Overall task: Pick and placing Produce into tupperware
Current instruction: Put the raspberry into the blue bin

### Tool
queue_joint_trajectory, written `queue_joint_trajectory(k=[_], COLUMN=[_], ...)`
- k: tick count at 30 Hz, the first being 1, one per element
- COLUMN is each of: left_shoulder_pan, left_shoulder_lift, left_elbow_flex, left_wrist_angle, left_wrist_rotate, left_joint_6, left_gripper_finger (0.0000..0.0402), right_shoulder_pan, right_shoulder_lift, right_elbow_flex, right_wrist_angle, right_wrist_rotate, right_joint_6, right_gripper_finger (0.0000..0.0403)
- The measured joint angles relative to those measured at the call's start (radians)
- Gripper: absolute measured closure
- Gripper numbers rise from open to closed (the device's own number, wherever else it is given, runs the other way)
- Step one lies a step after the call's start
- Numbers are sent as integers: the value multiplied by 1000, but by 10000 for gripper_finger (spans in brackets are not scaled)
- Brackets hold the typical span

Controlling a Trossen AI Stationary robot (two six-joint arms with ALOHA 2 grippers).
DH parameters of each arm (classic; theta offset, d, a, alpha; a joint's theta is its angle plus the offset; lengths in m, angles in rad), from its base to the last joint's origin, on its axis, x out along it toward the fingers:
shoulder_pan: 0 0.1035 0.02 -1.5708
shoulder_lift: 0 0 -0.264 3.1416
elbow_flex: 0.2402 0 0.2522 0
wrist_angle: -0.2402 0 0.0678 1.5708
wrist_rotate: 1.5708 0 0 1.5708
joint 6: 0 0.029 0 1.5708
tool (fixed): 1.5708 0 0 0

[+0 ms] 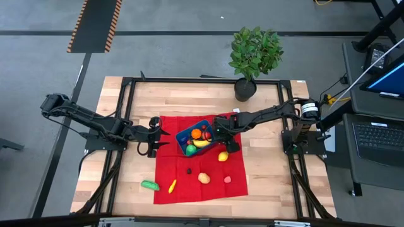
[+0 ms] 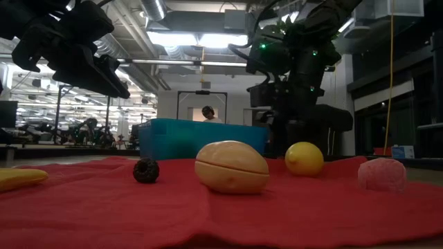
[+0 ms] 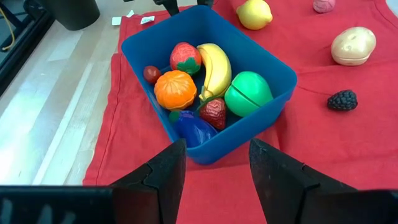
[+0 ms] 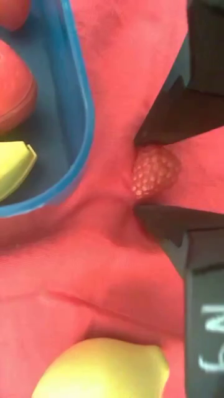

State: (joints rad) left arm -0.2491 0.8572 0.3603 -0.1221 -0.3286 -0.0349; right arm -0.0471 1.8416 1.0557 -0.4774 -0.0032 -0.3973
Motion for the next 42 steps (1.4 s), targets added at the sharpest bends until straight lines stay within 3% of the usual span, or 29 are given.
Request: queue_joint_trajectory(k=[7,19,30,42], left_shoulder_pan=[0,0,0,0], left_shoulder_lift=[0,0,0,0], left_elbow_flex=[0,0,0,0], left_wrist_angle=[0,0,0,-3], left_wrist_rotate=[0,0,0,0], left_joint_6=[0,0,0,0], left_gripper_finger=[234,234,234,234], right_shoulder_pan=[0,0,-2,-2], right_shoulder_lift=[0,-3,-28,-38], right_elbow_flex=[1,10,206,227], right_wrist_angle=[0,-37,-266,-306], right_wrist_rotate=[1,-2,-24,-24], right_joint_6=[1,15,130,161], right_gripper_finger=[301,301,304,304])
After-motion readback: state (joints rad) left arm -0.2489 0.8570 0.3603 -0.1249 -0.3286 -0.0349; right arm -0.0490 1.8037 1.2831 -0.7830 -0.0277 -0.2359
